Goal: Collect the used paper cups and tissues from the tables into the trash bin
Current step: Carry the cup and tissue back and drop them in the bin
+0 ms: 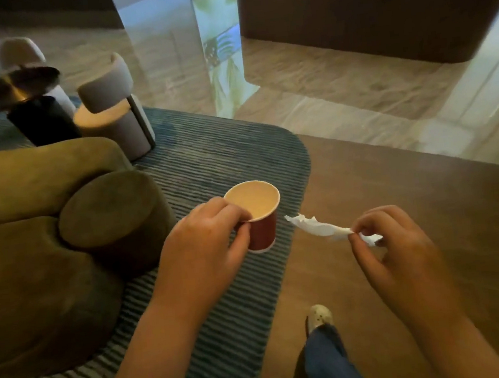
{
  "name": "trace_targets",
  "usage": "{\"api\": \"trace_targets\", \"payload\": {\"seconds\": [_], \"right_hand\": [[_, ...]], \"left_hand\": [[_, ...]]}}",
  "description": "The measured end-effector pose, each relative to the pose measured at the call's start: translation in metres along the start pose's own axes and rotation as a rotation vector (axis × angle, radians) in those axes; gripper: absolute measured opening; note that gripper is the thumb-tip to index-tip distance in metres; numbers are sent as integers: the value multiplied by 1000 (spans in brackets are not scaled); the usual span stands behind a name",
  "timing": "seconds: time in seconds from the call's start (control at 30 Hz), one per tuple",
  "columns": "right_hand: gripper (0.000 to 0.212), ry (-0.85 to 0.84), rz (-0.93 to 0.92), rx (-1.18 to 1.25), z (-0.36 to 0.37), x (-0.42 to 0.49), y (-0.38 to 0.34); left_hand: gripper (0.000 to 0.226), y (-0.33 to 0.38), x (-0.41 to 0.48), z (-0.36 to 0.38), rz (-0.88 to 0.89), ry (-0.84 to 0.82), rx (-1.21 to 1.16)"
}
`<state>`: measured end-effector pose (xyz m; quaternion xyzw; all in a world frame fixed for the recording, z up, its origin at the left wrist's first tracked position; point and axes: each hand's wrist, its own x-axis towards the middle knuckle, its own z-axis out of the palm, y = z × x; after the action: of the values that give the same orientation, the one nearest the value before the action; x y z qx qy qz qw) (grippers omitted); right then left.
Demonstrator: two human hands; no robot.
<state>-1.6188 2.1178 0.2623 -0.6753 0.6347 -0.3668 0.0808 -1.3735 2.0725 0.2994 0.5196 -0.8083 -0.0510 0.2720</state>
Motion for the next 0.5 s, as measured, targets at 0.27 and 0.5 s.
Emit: {"api": "trace_targets", "payload": {"seconds": [0.27,0.5], "right_hand": [[18,6,-50,58,28,205,83],[8,-63,-146,79,84,361,121]], "left_hand": [[17,-17,198,69,-20,1,50],[14,-73,312,109,-169,79,68]]}}
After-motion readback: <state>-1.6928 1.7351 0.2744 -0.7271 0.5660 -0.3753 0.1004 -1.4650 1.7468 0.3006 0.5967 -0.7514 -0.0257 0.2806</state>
